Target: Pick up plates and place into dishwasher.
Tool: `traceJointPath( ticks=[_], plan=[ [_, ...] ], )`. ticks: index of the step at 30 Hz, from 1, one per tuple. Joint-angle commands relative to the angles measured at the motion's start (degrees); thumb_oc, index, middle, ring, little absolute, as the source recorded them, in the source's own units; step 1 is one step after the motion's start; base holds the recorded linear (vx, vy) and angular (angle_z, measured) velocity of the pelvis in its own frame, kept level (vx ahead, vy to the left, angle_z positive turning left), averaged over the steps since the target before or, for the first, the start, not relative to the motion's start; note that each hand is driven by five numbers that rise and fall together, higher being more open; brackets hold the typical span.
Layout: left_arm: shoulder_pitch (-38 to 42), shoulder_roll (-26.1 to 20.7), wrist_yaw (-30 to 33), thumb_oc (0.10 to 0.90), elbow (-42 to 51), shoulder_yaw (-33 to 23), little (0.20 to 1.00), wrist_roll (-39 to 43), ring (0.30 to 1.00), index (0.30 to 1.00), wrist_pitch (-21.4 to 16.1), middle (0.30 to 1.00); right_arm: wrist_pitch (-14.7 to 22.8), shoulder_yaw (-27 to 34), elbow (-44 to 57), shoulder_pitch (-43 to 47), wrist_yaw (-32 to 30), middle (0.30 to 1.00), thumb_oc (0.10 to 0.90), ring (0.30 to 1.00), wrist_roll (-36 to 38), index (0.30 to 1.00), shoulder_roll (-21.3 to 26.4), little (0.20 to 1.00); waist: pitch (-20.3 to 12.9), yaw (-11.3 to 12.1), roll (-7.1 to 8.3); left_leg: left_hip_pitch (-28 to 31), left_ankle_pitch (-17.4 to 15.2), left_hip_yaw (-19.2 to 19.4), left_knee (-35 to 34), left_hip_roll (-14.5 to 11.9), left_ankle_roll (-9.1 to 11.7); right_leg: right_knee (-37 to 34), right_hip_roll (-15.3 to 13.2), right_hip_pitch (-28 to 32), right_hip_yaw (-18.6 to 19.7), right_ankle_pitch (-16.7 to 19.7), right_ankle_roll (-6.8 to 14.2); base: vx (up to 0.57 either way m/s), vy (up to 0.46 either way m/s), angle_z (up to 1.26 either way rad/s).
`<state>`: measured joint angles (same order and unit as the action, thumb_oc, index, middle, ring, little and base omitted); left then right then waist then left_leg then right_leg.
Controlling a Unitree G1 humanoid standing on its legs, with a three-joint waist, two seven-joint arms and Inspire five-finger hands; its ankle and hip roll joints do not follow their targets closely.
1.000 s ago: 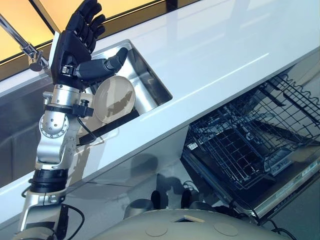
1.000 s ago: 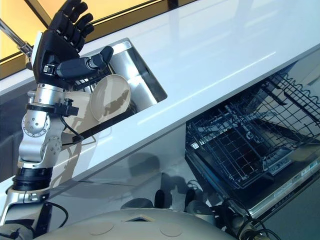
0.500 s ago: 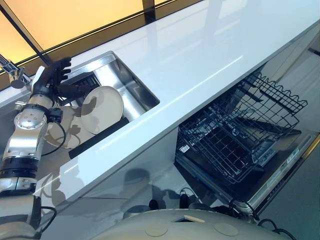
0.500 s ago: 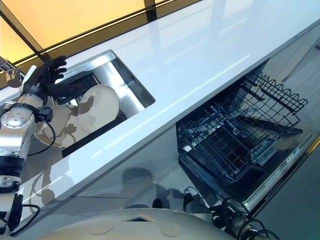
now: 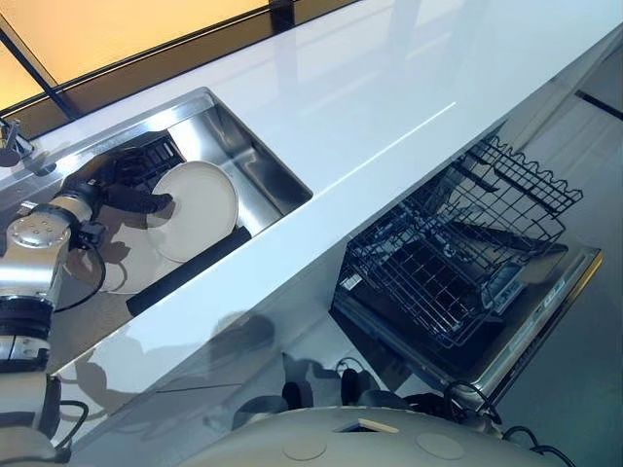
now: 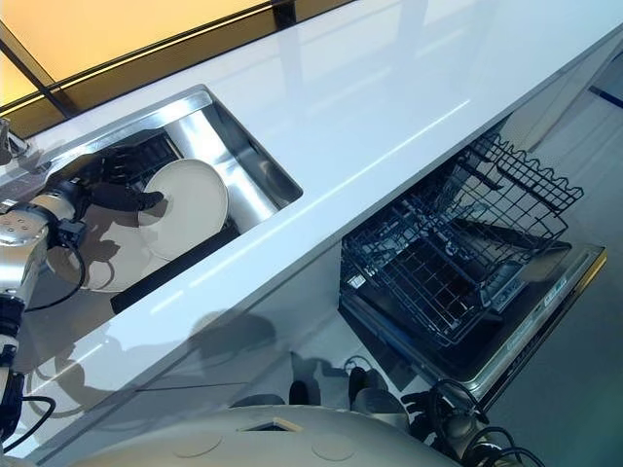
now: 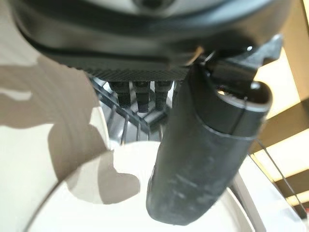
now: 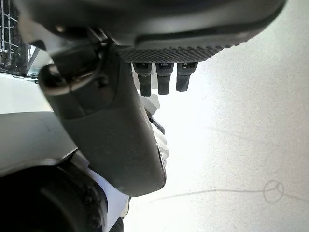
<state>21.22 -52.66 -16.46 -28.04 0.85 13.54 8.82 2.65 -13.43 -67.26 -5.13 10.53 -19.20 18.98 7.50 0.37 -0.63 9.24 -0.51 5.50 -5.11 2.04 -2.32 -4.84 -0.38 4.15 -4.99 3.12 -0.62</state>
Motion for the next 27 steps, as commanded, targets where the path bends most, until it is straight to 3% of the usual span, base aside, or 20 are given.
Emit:
traceJointPath(
  ticks=[1, 10, 17, 21, 22, 26, 27],
  plan=[
    [12.84, -6.38, -0.39, 0.800, -0.23, -0.04, 0.900, 3.31, 0.900, 0.900, -2.81, 0.900, 0.74, 1.03, 0.45, 1.25, 0.13, 0.900, 0.800, 0.900, 0.62, 0.900, 3.27, 0.900, -0.71, -1.65, -3.12, -4.55, -5.75, -1.27, 5.17, 2.92, -2.26, 12.12, -1.08, -4.45, 0.24, -9.84, 6.73, 0.00, 0.038, -0.03],
    [16.48, -5.88, -6.45, 0.800, -1.03, 3.35, 0.900, 6.14, 0.900, 0.900, -0.10, 0.900, 1.23, 0.82, -0.12, 2.01, 0.10, 0.900, 0.800, 0.900, 0.66, 0.900, 3.70, 0.900, 0.16, -1.69, -2.80, -5.66, -5.83, -0.90, 5.80, 3.10, -2.40, 12.50, -1.00, -5.71, 0.79, -9.36, 7.06, 0.00, 0.000, 0.00],
    [16.65, -6.69, -24.70, 0.800, 0.70, 7.73, 0.900, 6.67, 0.900, 0.900, 5.02, 0.900, 1.19, 1.56, 0.08, 3.09, 0.59, 0.900, 0.800, 0.900, 1.18, 0.900, 4.67, 0.900, 0.77, -1.48, -3.05, -6.43, -5.75, -0.85, 6.41, 3.29, -2.34, 12.22, -0.91, -5.95, 0.90, -8.94, 6.96, -0.03, -0.011, 0.00],
    [16.68, -8.38, -28.07, 0.528, 3.12, 9.81, 0.628, 7.38, 0.667, 0.667, 5.71, 0.667, 1.17, 2.12, -0.56, 4.19, 0.91, 0.900, 0.800, 0.900, 1.25, 0.900, 5.37, 0.900, 0.71, -1.13, -3.54, -6.50, -5.83, -1.06, 6.78, 3.48, -2.13, 11.78, -0.92, -5.56, 0.45, -8.91, 6.72, -0.05, -0.018, -0.01],
    [16.63, -9.00, -28.37, 0.429, 3.87, 9.89, 0.529, 6.77, 0.582, 0.582, 5.84, 0.582, 1.22, 2.33, -0.69, 4.31, 0.90, 0.900, 0.800, 0.900, 1.26, 0.900, 5.48, 0.900, 0.58, -0.96, -3.65, -6.45, -5.83, -1.22, 6.84, 3.57, -2.01, 11.54, -0.90, -5.28, 0.23, -8.93, 6.60, -0.04, -0.023, 0.01],
    [15.52, -11.22, -27.63, 0.276, 6.83, 8.76, 0.376, 7.44, 0.451, 0.451, 4.86, 0.451, 1.42, 2.94, -1.05, 4.85, 1.01, 0.900, 0.800, 0.900, 1.72, 0.900, 5.82, 0.900, 0.04, -0.05, -3.79, -6.32, -5.71, -2.06, 6.70, 3.79, -1.68, 10.51, -0.75, -4.27, -0.45, -9.03, 6.20, -0.05, -0.036, 0.00],
    [15.28, -11.40, -27.48, 0.152, 7.08, 8.44, 0.252, 7.55, 0.345, 0.345, 4.49, 0.345, 1.46, 2.94, -1.09, 4.92, 0.99, 0.900, 0.800, 0.900, 1.78, 0.900, 5.85, 0.900, -0.03, 0.05, -3.81, -6.27, -5.66, -2.24, 6.62, 3.81, -1.64, 10.38, -0.73, -4.11, -0.57, -9.05, 6.14, -0.05, -0.036, -0.01]
  ],
)
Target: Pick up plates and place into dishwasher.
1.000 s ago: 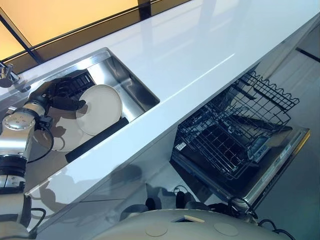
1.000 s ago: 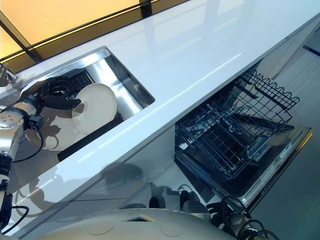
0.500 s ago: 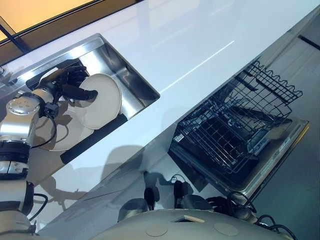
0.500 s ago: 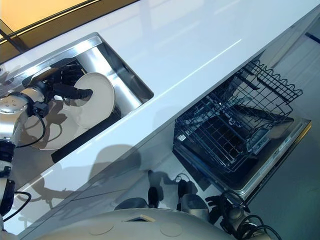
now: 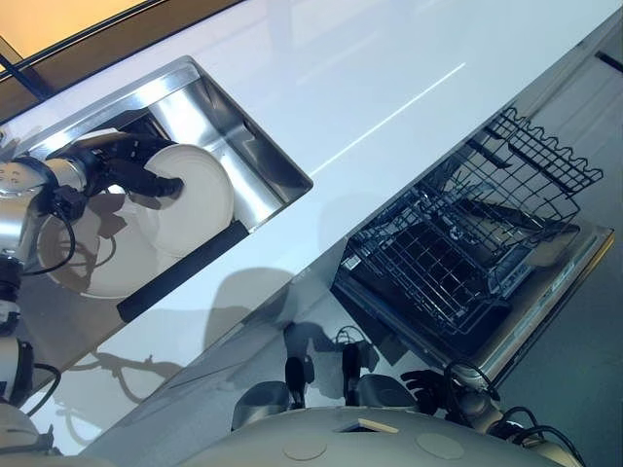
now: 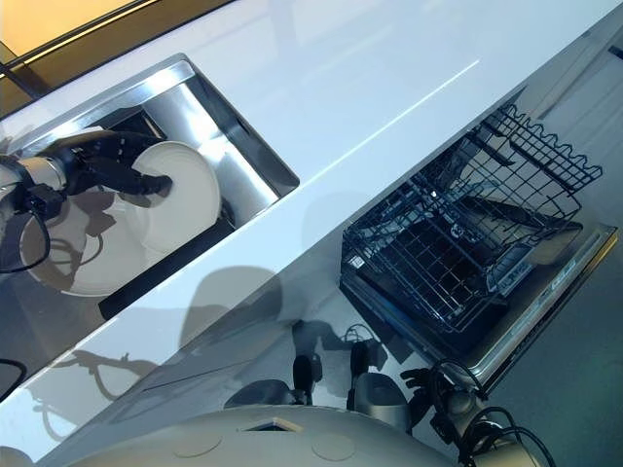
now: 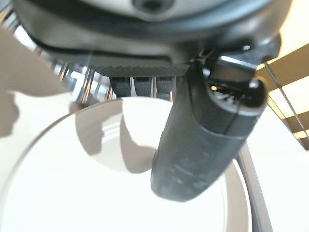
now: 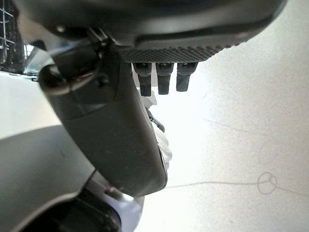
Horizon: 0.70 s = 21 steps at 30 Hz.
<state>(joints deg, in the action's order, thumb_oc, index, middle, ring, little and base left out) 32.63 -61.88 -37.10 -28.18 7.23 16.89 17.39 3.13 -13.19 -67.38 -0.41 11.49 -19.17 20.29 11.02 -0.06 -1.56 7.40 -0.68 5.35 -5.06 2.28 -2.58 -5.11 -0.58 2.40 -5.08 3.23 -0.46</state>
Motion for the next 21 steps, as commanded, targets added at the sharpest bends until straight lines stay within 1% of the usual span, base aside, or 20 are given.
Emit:
traceJointPath(
  ticks=[1, 2, 3, 4, 5, 7, 9, 13, 14, 15, 16, 17, 18, 19, 20, 21],
  plan=[
    [3.62, -2.48, -6.46, 0.147, 7.59, 1.61, 0.247, 4.34, 0.340, 0.340, -5.16, 0.340, 1.18, 2.74, -1.04, 0.29, -0.05, 0.900, 0.800, 0.900, 1.80, 0.900, 4.59, 0.900, -3.68, 0.71, -2.92, -4.40, -5.38, -2.31, 6.47, 3.59, -1.28, 10.46, -0.48, -2.16, -0.66, -9.19, 5.87, -0.06, -0.044, 0.02],
    [3.21, -2.78, -5.30, 0.163, 8.50, 0.75, 0.263, 5.89, 0.354, 0.354, -6.10, 0.354, 1.49, 2.71, -1.11, 0.52, -0.19, 0.900, 0.800, 0.900, 2.24, 0.900, 4.66, 0.900, -3.89, 1.08, -2.92, -4.28, -5.18, -2.70, 6.18, 3.57, -1.12, 10.15, -0.36, -1.82, -0.93, -9.28, 5.67, -0.07, -0.051, 0.07],
    [2.83, -2.77, -3.70, 0.144, 9.38, 0.10, 0.244, 6.20, 0.338, 0.338, -6.87, 0.338, 1.78, 2.71, -1.11, 0.68, -0.33, 0.900, 0.800, 0.900, 2.43, 0.900, 4.67, 0.900, -4.03, 1.25, -2.91, -4.14, -5.07, -2.92, 5.91, 3.56, -1.07, 9.99, -0.28, -1.63, -1.03, -9.35, 5.57, -0.06, -0.049, 0.09],
    [2.64, -2.85, -1.71, 0.155, 9.90, -0.25, 0.255, 7.11, 0.347, 0.347, -8.22, 0.347, 2.27, 2.64, -1.17, 0.69, -0.79, 0.900, 0.800, 0.900, 2.56, 0.900, 4.62, 0.900, -4.11, 1.34, -2.94, -4.00, -4.92, -3.16, 5.64, 3.53, -0.95, 9.89, -0.22, -1.47, -1.21, -9.41, 5.50, -0.04, -0.040, 0.10],
    [2.41, -2.59, 0.23, 0.100, 10.23, -0.96, 0.200, 7.37, 0.300, 0.300, -9.07, 0.300, 3.16, 2.74, -1.19, 0.84, -1.39, 0.900, 0.800, 0.900, 2.39, 0.900, 4.56, 0.900, -4.29, 1.51, -2.92, -3.82, -4.85, -3.38, 5.37, 3.49, -0.86, 9.80, -0.10, -1.31, -1.33, -9.50, 5.40, -0.03, -0.042, 0.11],
    [2.02, -2.29, 5.26, 0.100, 11.06, -2.27, 0.200, 6.79, 0.300, 0.300, -11.15, 0.300, 5.71, 2.67, -0.79, 0.95, -3.59, 0.900, 0.800, 0.900, 3.55, 0.900, 4.55, 0.900, -4.61, 1.67, -2.93, -3.47, -4.61, -3.80, 4.81, 3.42, -0.63, 9.58, 0.10, -0.96, -1.53, -9.67, 5.24, -0.03, -0.042, 0.14],
    [1.22, -1.88, 9.72, 0.100, 11.69, -3.87, 0.200, 6.16, 0.300, 0.300, -13.44, 0.300, 7.47, 2.92, 2.26, 0.94, -5.91, 0.900, 0.800, 0.900, 6.58, 0.900, 4.57, 0.900, -4.81, 1.70, -2.83, -3.19, -4.45, -4.15, 4.46, 3.26, -0.45, 9.38, 0.24, -0.62, -1.61, -9.79, 5.07, -0.02, -0.044, 0.10],
    [-1.30, -0.66, 17.33, 0.100, 13.26, -8.94, 0.200, 4.64, 0.300, 0.300, -16.65, 0.300, 6.95, 5.24, 14.45, -0.18, -7.95, 0.900, 0.800, 0.900, 13.20, 0.900, 4.40, 0.900, -5.35, 1.16, -2.66, -2.61, -4.18, -4.54, 3.48, 2.95, -0.22, 9.03, 0.50, -0.25, -1.50, -10.13, 4.68, -0.01, -0.031, 0.05],
    [-2.18, -0.36, 20.27, 0.100, 13.48, -10.72, 0.200, 2.31, 0.300, 0.300, -18.58, 0.300, 6.89, 5.95, 18.77, -0.94, -7.94, 0.900, 0.800, 0.900, 14.44, 0.900, 4.16, 0.900, -5.55, 0.81, -2.65, -2.37, -4.02, -4.48, 2.97, 2.79, -0.09, 8.80, 0.60, -0.12, -1.41, -10.22, 4.57, 0.00, 0.000, 0.00],
    [-2.87, -0.48, 22.44, 0.100, 13.05, -11.70, 0.200, 1.86, 0.300, 0.300, -20.31, 0.300, 7.58, 6.36, 22.67, -1.77, -8.22, 0.900, 0.800, 0.900, 15.58, 0.900, 4.01, 0.900, -5.71, 0.42, -2.72, -2.16, -3.86, -4.42, 2.54, 2.69, 0.06, 8.59, 0.64, -0.02, -1.45, -10.22, 4.57, 0.00, 0.000, 0.00],
    [-3.11, -0.46, 23.77, 0.100, 12.88, -12.41, 0.200, 0.78, 0.300, 0.300, -21.70, 0.300, 7.57, 6.71, 25.87, -2.34, -8.00, 0.900, 0.800, 0.900, 16.02, 0.900, 3.75, 0.900, -5.82, 0.10, -2.69, -2.02, -3.76, -4.40, 2.24, 2.63, 0.13, 8.44, 0.69, 0.04, -1.40, -10.25, 4.54, -0.03, -0.020, -0.06],
    [-3.46, -0.81, 27.41, 0.100, 12.88, -13.58, 0.200, -2.10, 0.300, 0.300, -23.16, 0.300, 8.25, 7.17, 30.09, -3.02, -7.54, 0.900, 0.800, 0.900, 16.29, 0.900, 3.71, 0.900, -5.96, -0.31, -2.66, -1.90, -3.65, -4.21, 1.88, 2.47, 0.25, 8.25, 0.72, 0.09, -1.27, -10.31, 4.51, -0.02, -0.016, -0.06],
    [-3.82, -0.97, 29.08, 0.100, 12.55, -13.98, 0.200, -3.29, 0.300, 0.300, -24.04, 0.300, 7.92, 7.10, 32.42, -3.43, -7.60, 0.900, 0.800, 0.900, 16.22, 0.900, 3.73, 0.900, -6.04, -0.50, -2.69, -1.80, -3.56, -4.16, 1.67, 2.41, 0.31, 8.18, 0.73, 0.11, -1.26, -10.31, 4.50, -0.03, -0.020, -0.05],
    [-4.38, -1.86, 32.71, 0.100, 11.25, -14.56, 0.200, -6.28, 0.300, 0.300, -27.05, 0.300, 8.93, 7.15, 36.86, -4.22, -7.87, 0.900, 0.800, 0.900, 15.97, 0.900, 3.90, 0.900, -6.21, -0.98, -2.73, -1.65, -3.43, -3.97, 1.28, 2.27, 0.42, 8.04, 0.77, 0.09, -1.20, -10.31, 4.49, -0.03, -0.021, -0.05],
    [-4.78, -2.81, 37.14, 0.100, 10.72, -15.34, 0.200, -8.22, 0.300, 0.300, -29.04, 0.300, 9.23, 7.94, 41.24, -4.79, -7.63, 0.900, 0.800, 0.900, 15.79, 0.900, 4.33, 0.900, -6.40, -1.47, -2.69, -1.40, -3.39, -3.61, 0.92, 2.09, 0.46, 7.83, 0.79, 0.19, -1.15, -10.38, 4.46, -0.03, -0.026, -0.07],
    [-5.22, -3.29, 39.88, 0.100, 10.44, -15.86, 0.200, -10.45, 0.300, 0.300, -30.33, 0.300, 9.92, 8.36, 43.42, -5.03, -8.23, 0.900, 0.800, 0.900, 15.65, 0.900, 4.52, 0.900, -6.48, -1.68, -2.71, -1.29, -3.40, -3.44, 0.83, 1.96, 0.50, 7.75, 0.80, 0.24, -1.12, -10.39, 4.44, -0.02, -0.023, -0.06]
  ],
)
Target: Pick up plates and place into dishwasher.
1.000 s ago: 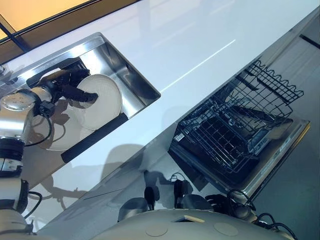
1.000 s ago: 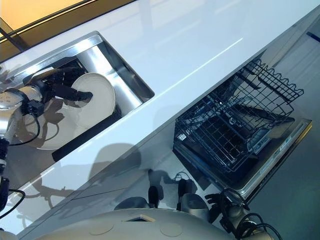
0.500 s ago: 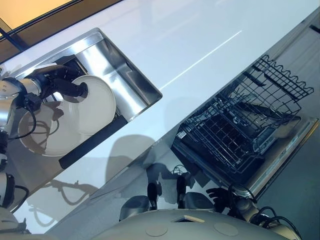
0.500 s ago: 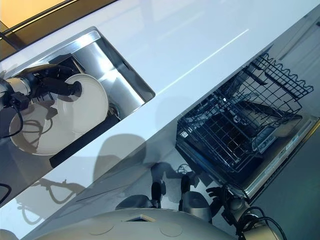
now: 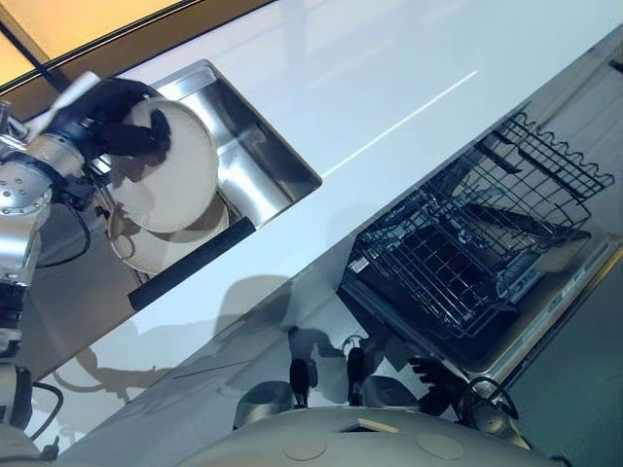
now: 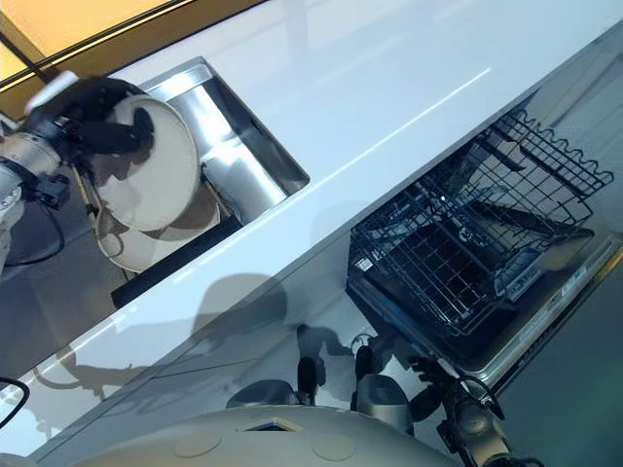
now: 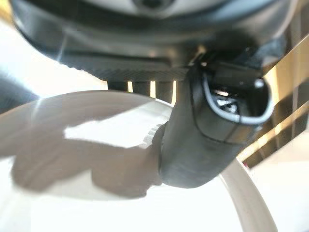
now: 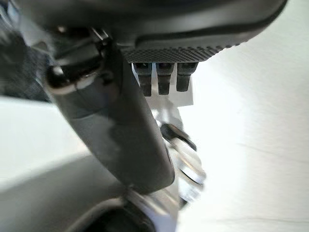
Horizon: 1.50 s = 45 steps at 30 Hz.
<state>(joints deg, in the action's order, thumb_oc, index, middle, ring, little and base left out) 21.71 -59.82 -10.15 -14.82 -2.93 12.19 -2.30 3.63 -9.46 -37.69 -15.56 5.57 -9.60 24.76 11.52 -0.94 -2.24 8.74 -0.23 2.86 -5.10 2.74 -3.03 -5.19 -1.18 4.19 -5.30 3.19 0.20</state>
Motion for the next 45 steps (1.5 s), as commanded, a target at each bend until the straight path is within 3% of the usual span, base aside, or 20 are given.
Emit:
traceJointPath(
  ticks=[1, 3, 6, 9, 11, 15, 18, 21, 24, 26, 30, 33, 36, 37, 40, 41, 42, 45],
  plan=[
    [4.93, -5.90, 15.31, 0.100, -3.05, -6.34, 0.200, -7.22, 0.300, 0.300, -12.26, 0.300, 9.26, 5.21, 16.21, 10.01, -2.42, 0.900, 0.800, 0.900, 6.43, 0.900, 0.47, 0.900, -7.06, -1.04, -2.02, -2.52, -3.87, -0.71, 0.75, 1.39, 0.95, 7.77, 1.44, -1.56, -0.75, -10.38, 3.78, -0.03, -0.026, -0.08],
    [2.74, -6.60, 20.56, 0.100, -2.09, -8.41, 0.200, -8.88, 0.300, 0.300, -14.22, 0.300, 8.67, 6.86, 21.15, 9.80, -2.72, 0.900, 0.800, 0.900, 8.17, 0.900, 1.30, 0.900, -7.25, -1.39, -1.94, -2.41, -3.90, -0.25, 0.55, 1.17, 0.91, 7.52, 1.51, -1.54, -0.57, -10.36, 3.72, -0.02, -0.018, -0.09],
    [-2.74, -6.57, 27.27, 0.100, 1.07, -12.69, 0.200, -11.50, 0.300, 0.300, -16.29, 0.300, 6.90, 10.46, 28.65, 9.40, -0.89, 0.900, 0.800, 0.900, 16.40, 0.900, 1.87, 0.900, -7.54, -1.94, -1.85, -2.17, -4.03, 0.39, 0.27, 0.84, 0.95, 7.21, 1.65, -1.50, -0.05, -10.40, 3.66, 0.00, -0.003, -0.02],
    [-10.25, -2.03, 32.75, 0.100, 6.10, -17.80, 0.200, -14.44, 0.300, 0.300, -19.41, 0.300, 5.83, 15.27, 35.39, 9.68, 0.34, 0.900, 0.800, 0.900, 24.89, 0.900, 0.65, 0.900, -7.71, -2.45, -1.78, -1.92, -4.19, 0.77, 0.24, 0.62, 0.84, 7.33, 1.88, -1.49, 0.60, -10.57, 3.47, 0.00, -0.002, -0.04],
    [-12.34, 0.01, 33.80, 0.100, 8.37, -18.74, 0.200, -15.29, 0.300, 0.300, -20.05, 0.300, 6.58, 16.83, 36.76, 9.96, -0.04, 0.900, 0.800, 0.900, 26.50, 0.900, 0.04, 0.900, -7.80, -2.59, -1.75, -1.83, -4.25, 0.81, 0.25, 0.56, 0.84, 7.42, 1.93, -1.45, 0.72, -10.67, 3.42, 0.00, -0.001, -0.06],
    [-16.15, 6.62, 35.24, 0.100, 14.72, -18.53, 0.200, -18.75, 0.300, 0.300, -20.56, 0.300, 9.59, 20.95, 40.61, 10.78, -1.86, 0.900, 0.800, 0.900, 25.63, 0.900, -0.02, 0.900, -8.01, -3.12, -1.56, -1.64, -4.34, 1.08, 0.24, 0.49, 0.73, 7.63, 2.04, -1.47, 1.04, -10.82, 3.34, -0.01, -0.002, -0.04],
    [-16.38, 8.40, 35.71, 0.100, 16.77, -17.12, 0.200, -20.26, 0.300, 0.300, -19.92, 0.300, 12.27, 22.95, 43.35, 11.78, -5.80, 0.900, 0.800, 0.900, 23.70, 0.900, 1.44, 0.900, -8.28, -3.52, -1.48, -1.67, -4.28, 1.41, 0.25, 0.45, 0.72, 7.43, 2.17, -1.49, 1.36, -10.60, 3.27, -0.01, -0.003, -0.05],
    [-15.04, 10.09, 37.31, 0.100, 17.87, -15.64, 0.200, -19.30, 0.300, 0.300, -20.58, 0.300, 16.09, 25.35, 46.11, 13.78, -17.10, 0.900, 0.800, 0.900, 17.29, 0.900, 3.18, 0.900, -8.31, -3.80, -1.57, -1.51, -4.34, 1.73, 0.34, 0.39, 0.66, 7.44, 2.35, -1.43, 1.75, -10.53, 3.22, -0.01, 0.001, -0.08],
    [-13.17, 12.29, 41.04, 0.100, 19.91, -14.28, 0.200, -20.77, 0.300, 0.300, -20.76, 0.300, 20.26, 27.26, 50.39, 15.92, -24.54, 0.900, 0.800, 0.900, 10.50, 0.900, 5.16, 0.900, -8.40, -4.09, -1.72, -1.27, -4.40, 1.91, 0.38, 0.39, 0.55, 7.62, 2.60, -1.39, 2.20, -10.55, 3.12, 0.00, 0.010, -0.10],
    [-10.89, 13.95, 44.15, 0.100, 19.95, -12.41, 0.200, -23.67, 0.300, 0.300, -21.39, 0.300, 21.76, 27.44, 53.16, 17.97, -25.48, 0.900, 0.800, 0.900, 10.63, 0.900, 6.24, 0.900, -8.44, -4.24, -1.71, -1.43, -4.04, 2.29, 0.61, 0.35, 0.56, 7.93, 2.75, -1.61, 2.53, -10.14, 2.97, -0.02, 0.003, -0.01],
    [-6.87, 15.79, 47.41, 0.100, 19.65, -8.93, 0.200, -25.95, 0.300, 0.300, -22.21, 0.300, 22.25, 26.19, 54.76, 21.15, -20.50, 0.900, 0.800, 0.900, 15.94, 0.900, 7.19, 0.900, -8.87, -4.21, -1.51, -1.30, -4.22, 2.41, 0.60, 0.38, 0.60, 8.10, 2.87, -1.52, 2.85, -10.30, 2.89, 0.00, 0.000, 0.00],
    [-4.21, 18.14, 46.85, 0.100, 20.19, -6.41, 0.200, -26.47, 0.300, 0.300, -22.42, 0.300, 15.59, 23.33, 55.52, 23.60, -5.38, 0.900, 0.800, 0.900, 33.54, 0.900, 6.44, 0.900, -9.38, -4.33, -1.07, -1.18, -4.33, 2.61, 0.52, 0.27, 0.86, 8.17, 2.88, -1.56, 2.79, -10.38, 2.83, 0.00, 0.000, 0.00],
    [-3.34, 19.37, 45.68, 0.100, 19.95, -4.81, 0.200, -26.90, 0.300, 0.300, -23.33, 0.300, 4.26, 20.56, 55.15, 24.28, 6.05, 0.900, 0.800, 0.900, 41.92, 0.900, 4.59, 0.900, -9.69, -4.22, -0.42, -1.18, -4.35, 2.68, 0.62, 0.22, 0.99, 8.30, 2.75, -1.56, 2.33, -10.44, 2.80, 0.00, 0.000, 0.00],
    [-3.36, 19.65, 45.42, 0.100, 20.04, -4.48, 0.200, -26.93, 0.300, 0.300, -23.59, 0.300, -1.86, 19.79, 54.62, 24.15, 9.86, 0.900, 0.800, 0.900, 43.59, 0.900, 4.10, 0.900, -9.82, -4.16, -0.23, -1.22, -4.31, 2.65, 0.65, 0.22, 1.02, 8.37, 2.72, -1.63, 2.15, -10.41, 2.82, 0.00, 0.000, 0.00],
    [-4.20, 19.45, 44.39, 0.100, 20.53, -4.34, 0.200, -26.11, 0.300, 0.300, -24.29, 0.300, -19.28, 17.16, 49.72, 22.34, 21.18, 0.900, 0.800, 0.900, 41.96, 0.900, 5.93, 0.900, -10.14, -3.83, 0.71, -1.37, -4.13, 2.47, 0.59, 0.20, 1.23, 8.21, 2.49, -1.60, 1.51, -10.33, 2.83, 0.01, -0.044, -0.06],
    [-5.00, 18.49, 43.96, 0.100, 20.40, -4.64, 0.200, -25.04, 0.300, 0.300, -24.94, 0.300, -23.94, 15.72, 44.16, 20.52, 28.97, 0.900, 0.800, 0.900, 38.31, 0.900, 8.30, 0.900, -10.39, -3.57, 1.38, -1.41, -3.93, 2.26, 0.48, 0.20, 1.45, 7.89, 2.43, -1.47, 1.22, -10.12, 2.86, 0.03, -0.069, -0.08],
    [-5.38, 17.55, 43.90, 0.100, 20.24, -4.65, 0.200, -24.19, 0.300, 0.300, -25.16, 0.300, -26.88, 14.36, 40.09, 19.43, 33.43, 0.900, 0.800, 0.900, 37.00, 0.900, 10.75, 0.900, -10.55, -3.39, 1.81, -1.42, -3.73, 2.10, 0.30, 0.15, 1.67, 7.56, 2.40, -1.33, 1.03, -9.93, 2.87, 0.06, -0.052, -0.07],
    [-5.52, 15.56, 44.31, 0.100, 19.50, -4.21, 0.200, -22.94, 0.300, 0.300, -25.00, 0.300, -28.80, 11.93, 33.25, 18.10, 39.34, 0.900, 0.800, 0.900, 34.20, 0.900, 13.62, 0.900, -10.57, -3.21, 2.43, -1.04, -3.85, 1.59, 0.11, 0.15, 1.96, 6.87, 2.33, -0.58, 0.69, -9.98, 2.99, 0.05, -0.042, -0.03]
  ],
)
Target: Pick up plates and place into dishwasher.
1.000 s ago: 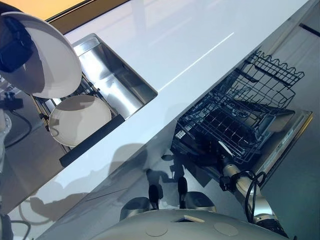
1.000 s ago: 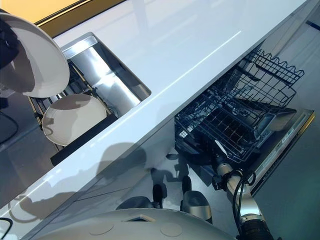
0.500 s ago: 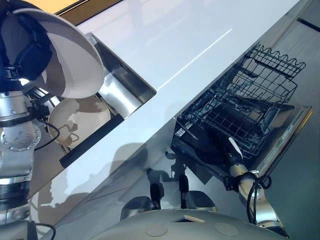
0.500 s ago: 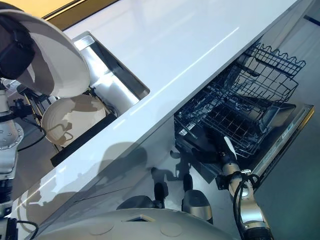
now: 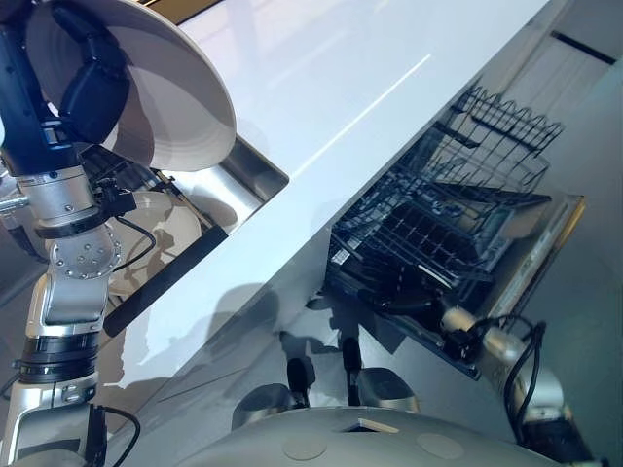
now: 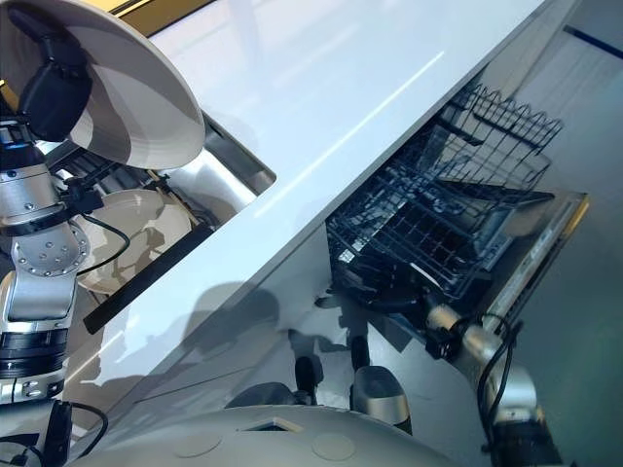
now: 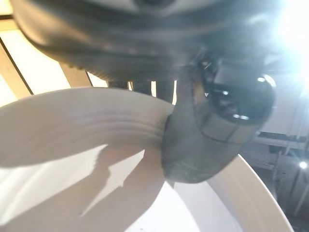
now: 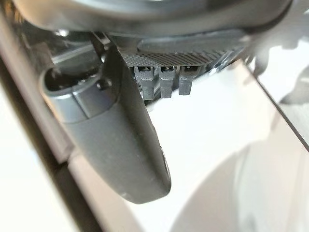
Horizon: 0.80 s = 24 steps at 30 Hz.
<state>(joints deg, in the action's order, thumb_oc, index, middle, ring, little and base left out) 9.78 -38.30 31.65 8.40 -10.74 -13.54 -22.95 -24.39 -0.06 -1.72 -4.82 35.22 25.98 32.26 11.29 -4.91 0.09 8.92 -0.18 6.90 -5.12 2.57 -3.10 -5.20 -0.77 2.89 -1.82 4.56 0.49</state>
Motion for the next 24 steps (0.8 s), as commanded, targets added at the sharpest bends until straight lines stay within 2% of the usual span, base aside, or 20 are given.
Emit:
traceJointPath(
  ticks=[1, 3, 5, 6, 7, 10, 11, 12, 13, 15, 16, 17, 18, 19, 22, 24],
  plan=[
    [6.48, -6.64, 3.46, 0.100, -4.63, 4.35, 0.200, 2.98, 0.300, 0.300, -4.57, 0.300, -1.07, 1.38, -5.88, 7.28, 11.73, 0.900, 0.800, 0.900, -2.49, 0.900, 7.25, 0.900, -10.28, 0.93, 0.35, -1.22, -3.78, -2.62, 0.12, 0.28, 2.22, 6.57, 1.90, 0.96, -2.94, -11.08, 2.74, 0.03, -0.038, -0.02],
    [6.59, -7.55, 4.67, 0.100, -6.01, 5.31, 0.200, 3.89, 0.300, 0.300, -4.81, 0.300, -3.38, -0.98, -8.48, 6.94, 14.48, 0.900, 0.800, 0.900, -1.30, 0.900, 7.66, 0.900, -9.96, 1.30, 0.65, -1.27, -3.49, -3.00, 0.12, 0.27, 2.30, 6.11, 1.94, 1.24, -3.06, -10.68, 2.70, 0.02, -0.022, -0.01],
    [6.82, -7.52, 5.30, 0.100, -6.89, 5.80, 0.200, 3.99, 0.300, 0.300, -5.14, 0.300, -3.28, -1.89, -8.66, 6.90, 15.21, 0.900, 0.800, 0.900, -0.76, 0.900, 7.42, 0.900, -9.81, 1.40, 0.70, -1.28, -3.41, -3.20, 0.12, 0.29, 2.31, 5.95, 1.94, 1.34, -3.11, -10.53, 2.72, 0.00, 0.000, 0.00],
    [6.91, -7.74, 5.59, 0.100, -7.61, 6.21, 0.200, 4.74, 0.300, 0.300, -5.25, 0.300, -5.13, -2.99, -7.80, 6.93, 16.36, 0.900, 0.800, 0.900, 2.35, 0.900, 7.18, 0.900, -9.63, 1.48, 0.66, -1.28, -3.33, -3.35, 0.12, 0.33, 2.27, 5.74, 1.97, 1.49, -3.07, -10.40, 2.72, 0.00, 0.000, 0.00],
    [6.91, -7.67, 5.61, 0.100, -7.74, 6.26, 0.200, 4.63, 0.300, 0.300, -5.16, 0.300, -5.44, -3.36, -7.53, 7.01, 16.77, 0.900, 0.800, 0.900, 3.15, 0.900, 6.84, 0.900, -9.56, 1.53, 0.63, -1.26, -3.31, -3.46, 0.12, 0.34, 2.21, 5.74, 2.00, 1.53, -3.03, -10.41, 2.70, 0.00, 0.000, 0.00],
    [7.20, -7.73, 5.98, 0.100, -9.56, 6.94, 0.200, 4.60, 0.300, 0.300, -5.95, 0.300, -5.31, -4.25, -5.41, 7.34, 16.88, 0.900, 0.800, 0.900, 8.72, 0.900, 6.13, 0.900, -9.23, 1.55, 0.50, -1.23, -3.23, -3.64, 0.12, 0.32, 2.09, 5.50, 1.96, 1.81, -2.94, -10.28, 2.76, 0.00, 0.000, 0.00],
    [7.36, -8.27, 6.11, 0.100, -10.38, 7.27, 0.200, 4.82, 0.300, 0.300, -6.20, 0.300, -4.44, -4.09, -3.77, 7.86, 15.37, 0.900, 0.800, 0.900, 14.66, 0.900, 6.27, 0.900, -9.17, 1.58, 0.38, -1.23, -3.23, -3.72, 0.12, 0.32, 2.06, 5.39, 1.91, 1.91, -2.96, -10.22, 2.86, 0.00, 0.000, 0.00],
    [7.36, -8.13, 5.99, 0.100, -11.11, 7.28, 0.200, 4.60, 0.300, 0.300, -6.61, 0.300, -4.59, -3.49, -2.15, 8.50, 13.31, 0.900, 0.800, 0.900, 20.39, 0.900, 6.11, 0.900, -9.12, 1.57, 0.31, -1.23, -3.23, -3.80, 0.12, 0.34, 1.95, 5.37, 1.87, 1.93, -2.91, -10.22, 2.90, 0.00, 0.000, 0.00],
    [7.25, -8.16, 5.50, 0.100, -11.66, 6.96, 0.200, 4.73, 0.300, 0.300, -6.97, 0.300, -2.79, -2.55, -0.70, 9.20, 10.46, 0.900, 0.800, 0.900, 25.44, 0.900, 5.97, 0.900, -9.17, 1.61, 0.25, -1.34, -3.20, -3.81, 0.12, 0.31, 1.87, 5.37, 1.85, 1.84, -2.87, -10.20, 2.93, 0.00, 0.000, 0.00],
    [7.08, -8.32, 4.46, 0.100, -12.62, 6.24, 0.200, 5.54, 0.300, 0.300, -7.48, 0.300, 3.41, 0.25, 2.20, 11.28, 2.58, 0.900, 0.800, 0.900, 34.89, 0.900, 5.57, 0.900, -9.18, 1.66, 0.03, -1.65, -2.92, -3.70, 0.12, 0.26, 1.74, 5.31, 1.81, 1.58, -2.89, -9.83, 2.84, 0.00, 0.000, 0.00],
    [7.29, -8.09, 3.55, 0.100, -13.01, 5.85, 0.200, 5.84, 0.300, 0.300, -7.31, 0.300, 5.97, 2.10, 3.38, 12.69, -1.90, 0.900, 0.800, 0.900, 37.97, 0.900, 4.69, 0.900, -9.20, 1.58, -0.14, -1.62, -3.00, -3.69, 0.12, 0.28, 1.64, 5.29, 1.82, 1.62, -2.79, -9.87, 2.86, 0.00, 0.000, 0.00],
    [7.40, -7.99, 3.22, 0.100, -13.22, 5.63, 0.200, 5.90, 0.300, 0.300, -7.28, 0.300, 7.15, 3.13, 3.89, 13.28, -3.64, 0.900, 0.800, 0.900, 38.84, 0.900, 4.30, 0.900, -9.19, 1.53, -0.22, -1.60, -3.04, -3.68, 0.12, 0.30, 1.59, 5.30, 1.82, 1.62, -2.78, -9.89, 2.87, 0.00, 0.000, 0.00],
    [7.66, -7.79, 2.51, 0.100, -13.57, 5.19, 0.200, 6.03, 0.300, 0.300, -7.03, 0.300, 10.49, 5.46, 5.17, 14.54, -9.08, 0.900, 0.800, 0.900, 42.03, 0.900, 3.24, 0.900, -9.18, 1.42, -0.42, -1.57, -3.12, -3.66, 0.12, 0.33, 1.46, 5.33, 1.82, 1.63, -2.74, -9.93, 2.87, 0.00, 0.000, 0.00],
    [8.02, -7.44, 1.15, 0.100, -13.62, 4.30, 0.200, 6.40, 0.300, 0.300, -6.06, 0.300, 12.96, 9.80, 8.15, 16.29, -16.36, 0.900, 0.800, 0.900, 48.71, 0.900, 0.02, 0.900, -9.17, 1.17, -0.76, -1.49, -3.35, -3.60, 0.12, 0.41, 1.14, 5.41, 1.85, 1.60, -2.55, -10.06, 2.82, 0.00, 0.000, 0.00],
    [8.45, -6.74, -0.37, 0.100, -14.19, 3.06, 0.200, 6.36, 0.300, 0.300, -5.22, 0.300, 14.89, 15.14, 12.49, 18.23, -21.41, 0.900, 0.800, 0.900, 52.47, 0.900, -4.92, 0.900, -9.24, 0.78, -1.22, -1.34, -3.75, -3.19, 0.12, 0.37, 0.76, 5.59, 1.85, 1.55, -2.53, -10.25, 2.91, 0.00, 0.020, -0.01],
    [8.94, -6.93, -1.06, 0.100, -14.24, 2.76, 0.200, 6.78, 0.300, 0.300, -3.81, 0.300, 15.23, 17.61, 14.25, 18.78, -23.69, 0.900, 0.800, 0.900, 53.34, 0.900, -6.31, 0.900, -9.37, 0.46, -1.47, -1.21, -4.01, -2.91, 0.12, 0.43, 0.58, 5.61, 1.94, 1.53, -2.29, -10.31, 2.95, 0.00, 0.016, -0.01]
  ],
)
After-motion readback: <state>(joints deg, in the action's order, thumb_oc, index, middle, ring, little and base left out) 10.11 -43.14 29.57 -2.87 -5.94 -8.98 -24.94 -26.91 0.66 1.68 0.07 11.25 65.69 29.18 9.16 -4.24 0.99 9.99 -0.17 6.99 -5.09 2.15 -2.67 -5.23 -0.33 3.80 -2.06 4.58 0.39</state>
